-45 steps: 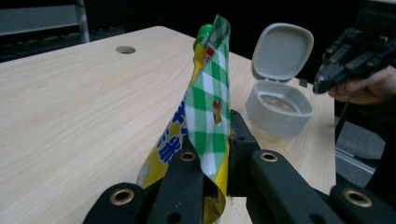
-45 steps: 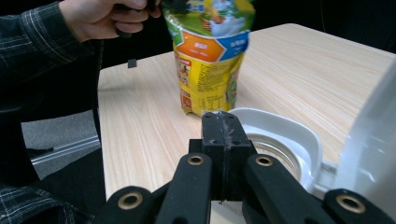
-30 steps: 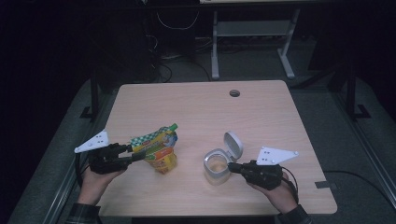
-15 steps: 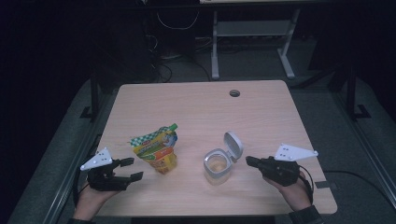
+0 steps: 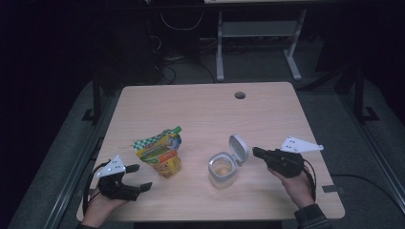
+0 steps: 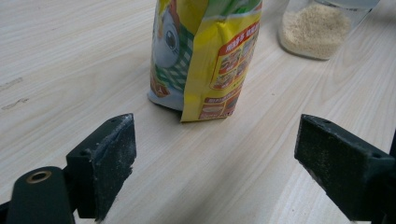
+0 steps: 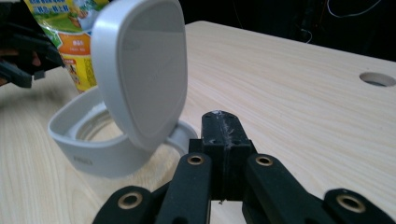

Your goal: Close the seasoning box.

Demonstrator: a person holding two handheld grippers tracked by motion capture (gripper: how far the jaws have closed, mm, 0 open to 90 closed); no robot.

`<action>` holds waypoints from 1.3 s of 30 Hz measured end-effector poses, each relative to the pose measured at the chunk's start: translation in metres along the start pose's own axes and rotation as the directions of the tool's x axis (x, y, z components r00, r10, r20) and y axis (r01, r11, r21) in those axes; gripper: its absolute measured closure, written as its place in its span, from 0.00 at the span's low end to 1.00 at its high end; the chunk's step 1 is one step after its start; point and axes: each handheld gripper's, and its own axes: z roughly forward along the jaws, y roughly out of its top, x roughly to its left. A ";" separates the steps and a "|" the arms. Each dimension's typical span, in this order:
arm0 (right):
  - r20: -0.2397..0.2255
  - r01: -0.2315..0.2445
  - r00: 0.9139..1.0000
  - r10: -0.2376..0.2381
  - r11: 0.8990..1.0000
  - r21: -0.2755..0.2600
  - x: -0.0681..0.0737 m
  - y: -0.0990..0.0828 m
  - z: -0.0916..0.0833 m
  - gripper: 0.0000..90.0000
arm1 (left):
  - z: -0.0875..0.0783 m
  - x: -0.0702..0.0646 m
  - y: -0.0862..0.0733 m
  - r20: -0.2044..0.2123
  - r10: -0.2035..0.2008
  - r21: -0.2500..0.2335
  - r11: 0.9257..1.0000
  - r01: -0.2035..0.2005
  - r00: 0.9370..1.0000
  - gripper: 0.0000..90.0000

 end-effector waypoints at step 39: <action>-0.038 0.036 0.999 -0.037 0.999 -0.020 0.019 0.005 -0.005 0.87 | 0.000 0.001 -0.001 -0.013 -0.023 -0.012 1.000 0.023 1.000 0.13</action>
